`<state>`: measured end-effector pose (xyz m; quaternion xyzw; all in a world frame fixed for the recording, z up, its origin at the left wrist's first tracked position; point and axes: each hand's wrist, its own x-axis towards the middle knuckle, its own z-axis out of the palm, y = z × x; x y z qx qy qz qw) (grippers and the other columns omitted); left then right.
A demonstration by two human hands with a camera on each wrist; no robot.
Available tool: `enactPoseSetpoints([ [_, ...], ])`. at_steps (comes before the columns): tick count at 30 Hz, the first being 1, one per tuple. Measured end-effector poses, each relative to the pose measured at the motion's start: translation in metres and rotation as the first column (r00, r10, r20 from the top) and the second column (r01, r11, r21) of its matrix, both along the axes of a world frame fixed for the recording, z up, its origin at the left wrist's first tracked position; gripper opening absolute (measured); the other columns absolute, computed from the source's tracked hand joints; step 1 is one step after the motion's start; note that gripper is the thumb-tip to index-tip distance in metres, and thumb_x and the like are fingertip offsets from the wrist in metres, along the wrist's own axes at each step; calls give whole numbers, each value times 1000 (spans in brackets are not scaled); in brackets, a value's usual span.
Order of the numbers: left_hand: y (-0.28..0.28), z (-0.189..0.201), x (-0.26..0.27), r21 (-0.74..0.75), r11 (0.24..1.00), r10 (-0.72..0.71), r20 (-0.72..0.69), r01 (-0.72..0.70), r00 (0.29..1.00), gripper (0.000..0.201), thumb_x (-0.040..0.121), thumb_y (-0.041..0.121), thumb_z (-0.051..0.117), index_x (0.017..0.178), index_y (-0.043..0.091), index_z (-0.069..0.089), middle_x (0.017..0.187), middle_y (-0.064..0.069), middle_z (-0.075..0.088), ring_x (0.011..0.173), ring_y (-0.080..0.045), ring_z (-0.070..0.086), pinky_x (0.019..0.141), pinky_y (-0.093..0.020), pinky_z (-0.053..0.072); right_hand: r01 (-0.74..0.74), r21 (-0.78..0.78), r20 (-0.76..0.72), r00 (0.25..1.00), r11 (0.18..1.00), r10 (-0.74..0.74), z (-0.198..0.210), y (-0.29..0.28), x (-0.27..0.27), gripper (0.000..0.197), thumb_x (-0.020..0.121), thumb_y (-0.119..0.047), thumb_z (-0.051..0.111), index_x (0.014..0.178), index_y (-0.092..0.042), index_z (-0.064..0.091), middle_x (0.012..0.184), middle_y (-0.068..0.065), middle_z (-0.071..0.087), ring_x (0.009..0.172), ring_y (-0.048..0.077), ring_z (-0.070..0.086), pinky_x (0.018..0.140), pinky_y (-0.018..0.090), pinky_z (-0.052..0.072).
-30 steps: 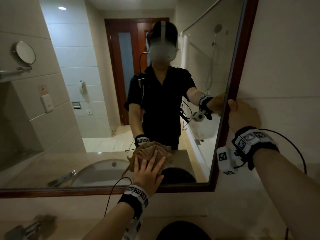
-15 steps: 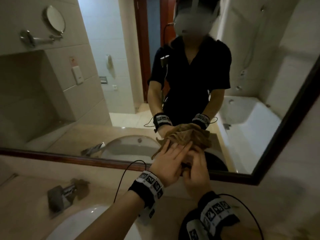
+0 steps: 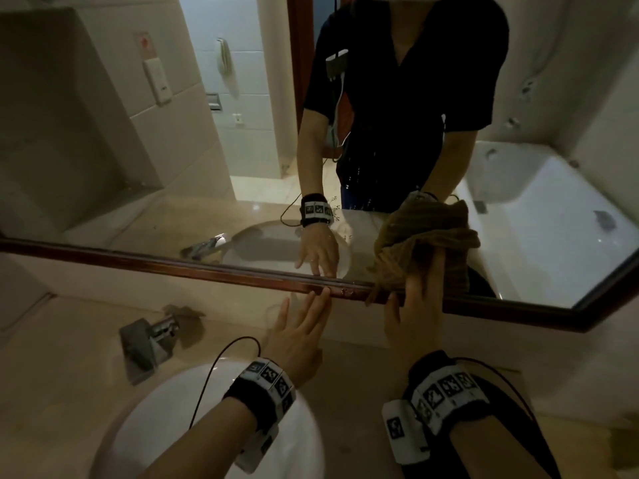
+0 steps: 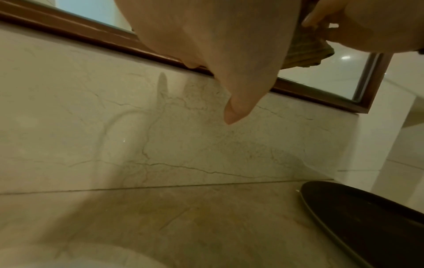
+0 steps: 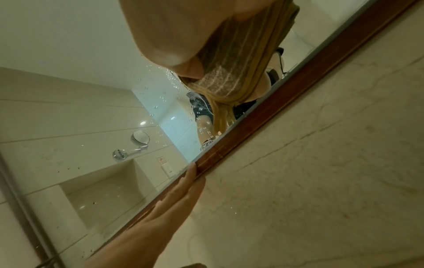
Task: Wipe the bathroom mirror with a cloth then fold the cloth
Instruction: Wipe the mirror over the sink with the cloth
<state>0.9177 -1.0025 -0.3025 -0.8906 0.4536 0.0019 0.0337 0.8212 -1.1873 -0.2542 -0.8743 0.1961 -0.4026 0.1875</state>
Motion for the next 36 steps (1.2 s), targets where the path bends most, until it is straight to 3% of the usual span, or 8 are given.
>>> enactPoseSetpoints([
  [6,-1,1,1,-10,1000,11,-4,-11,1000,94,89,36,53,153,16,-12,158,3,-33,148,-20,-22,118,-58,-9,-19,-97,-202,979,995,-1,-49,-2,1,63,81,-26,41,142,-9,35,152,23,12,139,42,17,107,61,32],
  [10,6,1,11,-105,993,-34,102,45,994,81,74,31,68,148,18,40,164,-2,15,150,-21,14,114,-61,25,-129,-220,-327,944,967,51,-106,-3,4,54,97,-36,25,147,-14,28,160,14,4,148,33,0,117,54,10],
  [12,14,-5,21,-180,983,-30,91,46,995,77,70,25,68,143,19,47,161,0,27,149,-18,20,117,-57,23,-112,-250,-337,941,962,22,-117,-1,9,55,95,-36,30,145,-13,31,158,13,12,148,28,-7,118,49,-1],
  [18,25,-14,36,-238,966,-64,157,101,985,78,62,12,70,137,22,49,156,4,35,147,-18,24,116,-61,20,-304,-297,-439,885,905,153,-90,37,39,60,84,-35,43,140,-16,45,151,8,31,136,31,29,111,51,13],
  [26,33,-3,51,-246,945,-178,162,214,971,44,67,17,67,110,28,69,153,2,42,140,-20,41,109,-65,30,-241,-240,-520,850,940,85,-91,36,31,60,88,-34,40,148,-28,35,159,2,21,143,26,22,114,50,14],
  [31,38,-1,57,-221,946,-213,137,239,968,28,63,27,73,89,38,70,151,1,43,138,-16,42,104,-60,40,-173,-173,-558,829,970,48,-81,40,22,59,83,-31,42,141,-19,40,156,6,23,141,30,23,113,51,10],
  [33,39,1,60,-292,922,-226,120,252,967,25,65,24,70,86,38,68,142,2,55,128,-17,55,102,-58,44,-185,-110,-501,859,976,106,-70,52,35,65,73,-21,53,136,-16,43,154,4,24,139,28,23,114,47,9],
  [36,40,9,51,-581,775,-277,38,247,960,21,79,17,53,88,30,67,96,11,72,80,-9,67,81,-40,58,-222,64,-405,885,973,229,-50,70,53,87,71,-8,60,148,-26,24,156,-8,15,142,16,10,121,37,8],
])
